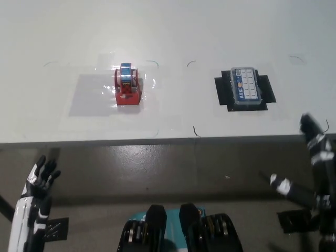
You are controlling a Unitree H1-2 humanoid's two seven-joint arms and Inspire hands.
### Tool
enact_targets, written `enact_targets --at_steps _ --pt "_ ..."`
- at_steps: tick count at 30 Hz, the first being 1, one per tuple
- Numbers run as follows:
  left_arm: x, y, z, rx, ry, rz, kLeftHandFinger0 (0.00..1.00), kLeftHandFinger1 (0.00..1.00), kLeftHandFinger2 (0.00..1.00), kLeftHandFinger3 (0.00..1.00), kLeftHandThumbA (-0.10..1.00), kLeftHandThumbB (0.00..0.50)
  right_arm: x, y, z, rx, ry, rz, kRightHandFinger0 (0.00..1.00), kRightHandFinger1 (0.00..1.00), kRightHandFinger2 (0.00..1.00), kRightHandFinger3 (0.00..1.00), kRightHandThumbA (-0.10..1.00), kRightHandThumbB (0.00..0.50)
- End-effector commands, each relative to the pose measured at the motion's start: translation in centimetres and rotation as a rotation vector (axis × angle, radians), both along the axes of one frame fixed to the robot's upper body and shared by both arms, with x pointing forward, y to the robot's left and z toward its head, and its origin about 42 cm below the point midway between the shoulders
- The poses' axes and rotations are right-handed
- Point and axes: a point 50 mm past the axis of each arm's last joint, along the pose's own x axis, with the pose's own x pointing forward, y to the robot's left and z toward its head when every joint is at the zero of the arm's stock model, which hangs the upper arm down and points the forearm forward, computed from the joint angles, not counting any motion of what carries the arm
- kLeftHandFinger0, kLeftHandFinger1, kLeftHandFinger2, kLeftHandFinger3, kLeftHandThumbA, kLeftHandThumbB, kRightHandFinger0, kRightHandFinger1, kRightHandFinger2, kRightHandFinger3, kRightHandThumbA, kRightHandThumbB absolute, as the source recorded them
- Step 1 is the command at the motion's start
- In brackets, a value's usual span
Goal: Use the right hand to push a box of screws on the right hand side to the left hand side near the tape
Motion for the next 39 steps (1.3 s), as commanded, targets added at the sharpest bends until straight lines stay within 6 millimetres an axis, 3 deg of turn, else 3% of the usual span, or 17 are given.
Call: enact_targets --at_steps 1,7,9,11,12,15,19,25,27,28,30,33,35,37,39 --pt "-1.0 0.1 1.3 0.018 -0.085 -0.021 1.0 1.0 1.0 1.0 0.89 0.052 3.0 -0.6 3.2 0.028 -0.094 -0.015 1.0 1.0 1.0 1.0 0.99 0.127" --pt "-1.3 -0.2 1.4 0.013 -0.088 -0.027 1.0 1.0 1.0 1.0 0.89 0.056 8.5 -1.3 4.5 0.049 -0.069 -0.039 1.0 1.0 1.0 1.0 0.95 0.106" --pt "-1.2 -0.2 1.4 -0.001 -0.084 -0.035 1.0 1.0 1.0 1.0 0.87 0.065 11.6 -1.5 5.3 0.07 -0.037 -0.043 1.0 1.0 1.0 1.0 0.92 0.093" --pt "-1.1 -0.3 1.4 -0.004 -0.088 -0.036 1.0 1.0 1.0 1.0 0.87 0.073 12.9 -1.5 5.9 0.071 -0.031 -0.049 1.0 1.0 1.0 1.0 0.92 0.084" --pt "-1.1 -0.4 1.4 -0.007 -0.086 -0.032 1.0 1.0 1.0 1.0 0.86 0.08 14.8 -1.7 6.7 0.076 -0.018 -0.055 1.0 1.0 1.0 1.0 0.92 0.088" --pt "-1.0 -0.4 1.4 0.005 -0.091 -0.03 1.0 1.0 1.0 1.0 0.87 0.062 17.8 -1.7 7.9 0.101 0.029 -0.055 1.0 1.0 1.0 1.0 0.95 0.112" --pt "-1.1 -0.5 1.5 0.018 -0.093 -0.031 1.0 1.0 1.0 1.0 0.89 0.053 20.9 -1.8 8.7 0.102 0.09 -0.05 1.0 1.0 1.0 1.0 0.99 0.103" --pt "-1.1 -0.3 1.7 0.005 -0.1 -0.04 1.0 1.0 1.0 1.0 0.89 0.046 25.5 -1.9 10.1 0.152 0.23 -0.075 1.0 1.0 1.0 1.0 0.96 0.152" --pt "-1.1 -0.3 1.8 0.008 -0.104 -0.036 1.0 1.0 1.0 1.0 0.89 0.049 26.2 -1.9 10.3 0.172 0.252 -0.073 1.0 1.0 1.0 1.0 0.96 0.146" --pt "-1.0 -0.3 1.9 0.014 -0.106 -0.038 1.0 1.0 1.0 1.0 0.89 0.042 26.6 -1.8 10.5 0.179 0.274 -0.074 1.0 1.0 1.0 1.0 0.97 0.111" --pt "-1.0 -0.3 1.9 0.015 -0.108 -0.043 1.0 1.0 1.0 1.0 0.9 0.042 27.0 -1.8 10.6 0.183 0.295 -0.074 1.0 1.0 1.0 1.0 0.99 0.094" --pt "-1.0 -0.5 1.8 0.012 -0.106 -0.041 1.0 1.0 1.0 1.0 0.9 0.033 27.6 -1.7 10.4 0.192 0.37 -0.089 1.0 1.0 1.0 1.0 1.0 0.093" --pt "-1.1 -0.6 1.8 0.009 -0.105 -0.041 1.0 1.0 1.0 1.0 0.9 0.038 27.7 -1.7 10.2 0.23 0.406 -0.087 1.0 1.0 1.0 1.0 1.0 0.098" --pt "-1.2 -0.5 1.8 -0.003 -0.105 -0.051 1.0 1.0 1.0 1.0 0.9 0.04 27.7 -1.5 9.1 0.313 0.477 -0.081 1.0 1.0 1.0 1.0 1.0 0.069" --pt "-1.3 -0.4 1.9 0.001 -0.107 -0.042 1.0 1.0 1.0 1.0 0.9 0.056 27.6 -1.4 8.2 0.317 0.515 -0.093 1.0 1.0 1.0 1.0 1.0 0.081"
